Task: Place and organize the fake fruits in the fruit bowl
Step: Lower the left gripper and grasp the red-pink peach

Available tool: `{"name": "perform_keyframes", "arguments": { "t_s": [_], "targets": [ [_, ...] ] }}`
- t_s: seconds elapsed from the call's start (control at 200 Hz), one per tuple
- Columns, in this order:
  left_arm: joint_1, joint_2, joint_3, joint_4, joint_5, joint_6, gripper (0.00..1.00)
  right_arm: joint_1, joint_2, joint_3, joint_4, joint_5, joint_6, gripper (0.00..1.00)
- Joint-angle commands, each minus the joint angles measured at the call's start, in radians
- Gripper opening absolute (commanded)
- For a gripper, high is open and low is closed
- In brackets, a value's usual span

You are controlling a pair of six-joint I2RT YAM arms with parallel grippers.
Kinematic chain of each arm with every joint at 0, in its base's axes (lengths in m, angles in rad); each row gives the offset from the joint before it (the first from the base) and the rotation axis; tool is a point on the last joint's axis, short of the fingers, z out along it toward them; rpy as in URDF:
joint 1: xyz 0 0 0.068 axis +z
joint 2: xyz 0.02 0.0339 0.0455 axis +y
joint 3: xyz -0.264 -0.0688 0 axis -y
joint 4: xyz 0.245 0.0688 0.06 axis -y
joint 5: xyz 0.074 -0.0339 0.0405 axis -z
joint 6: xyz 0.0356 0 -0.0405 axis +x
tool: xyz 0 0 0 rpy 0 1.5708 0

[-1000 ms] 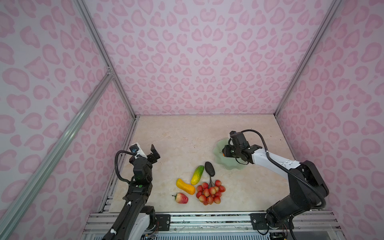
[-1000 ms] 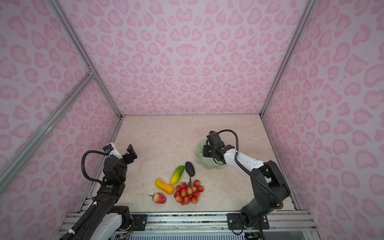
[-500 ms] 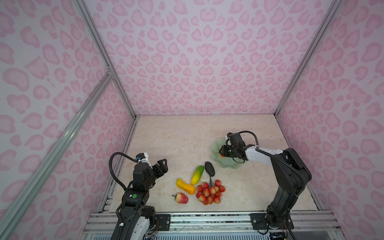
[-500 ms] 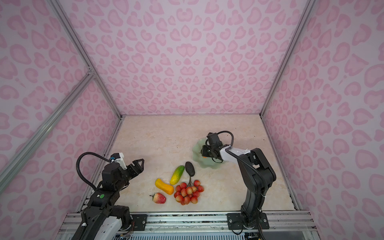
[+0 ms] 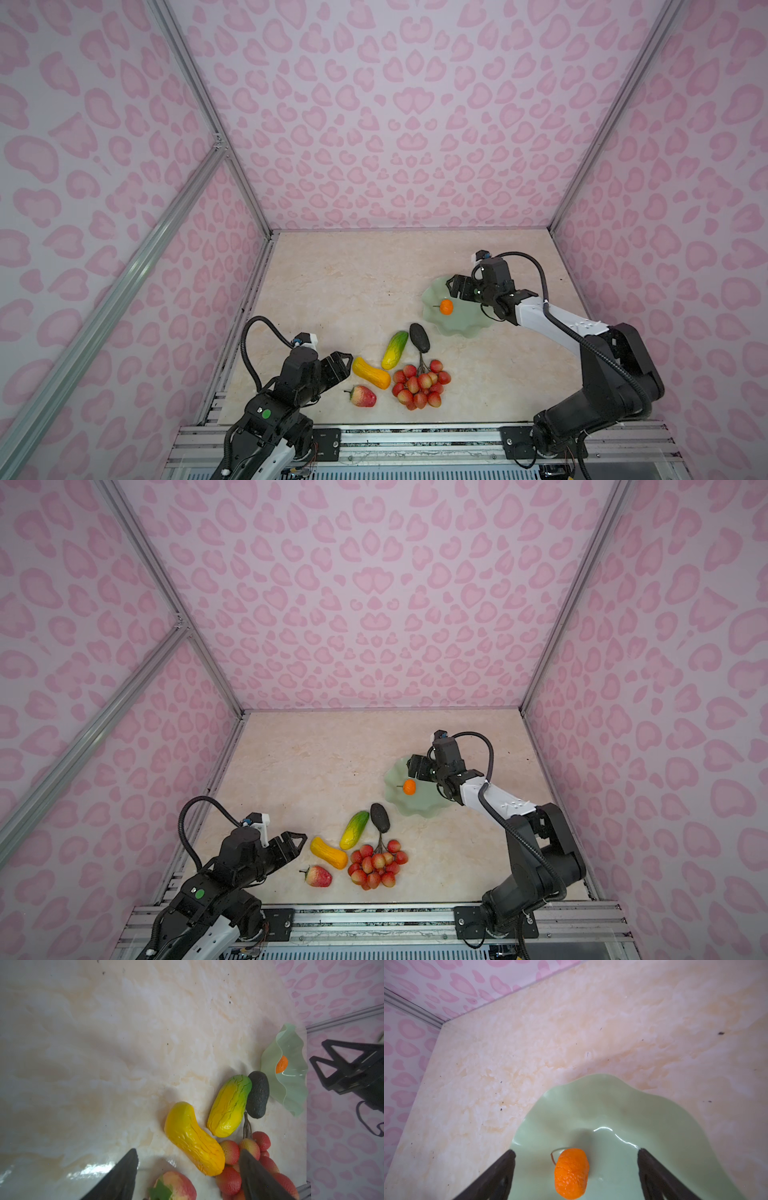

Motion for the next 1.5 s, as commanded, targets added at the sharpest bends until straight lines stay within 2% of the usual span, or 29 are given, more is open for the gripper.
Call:
{"name": "perform_keyframes", "arguments": {
  "t_s": [0.0, 0.215, 0.415, 0.54, 0.76, 0.875, 1.14, 1.31, 1.495],
  "targets": [
    [-0.084, 0.018, -0.020, -0.026, -0.047, -0.092, 0.77, -0.010, -0.064, -0.015, 0.023, 0.056, -0.026, 0.95],
    [-0.326, 0.096, -0.041, -0.003, -0.134, -0.185, 0.78, -0.021, -0.146, -0.017, -0.015, 0.067, -0.047, 0.96],
    [-0.443, 0.227, -0.055, 0.093, -0.165, -0.226, 0.81, -0.027, -0.167, -0.030, -0.016, 0.066, -0.046, 0.96],
    [-0.466, 0.279, -0.059, 0.151, -0.160, -0.227, 0.80, -0.031, -0.169, -0.039, -0.014, 0.064, -0.043, 0.96],
    [-0.500, 0.296, -0.087, 0.212, -0.154, -0.247, 0.66, -0.043, -0.166, -0.050, -0.012, 0.060, -0.039, 0.96],
    [-0.505, 0.295, -0.102, 0.237, -0.150, -0.253, 0.65, -0.048, -0.164, -0.058, -0.002, 0.050, -0.031, 0.96],
    [-0.507, 0.340, -0.044, 0.213, -0.137, -0.159, 0.82, -0.057, -0.157, -0.071, 0.013, 0.032, -0.022, 0.96],
    [-0.509, 0.379, -0.005, 0.169, -0.124, -0.103, 0.84, -0.065, -0.169, -0.082, 0.015, 0.026, -0.022, 0.96],
    [-0.517, 0.405, 0.059, 0.091, -0.161, -0.042, 0.84, -0.071, -0.183, -0.094, 0.013, 0.025, -0.026, 0.95]
  ]
}}
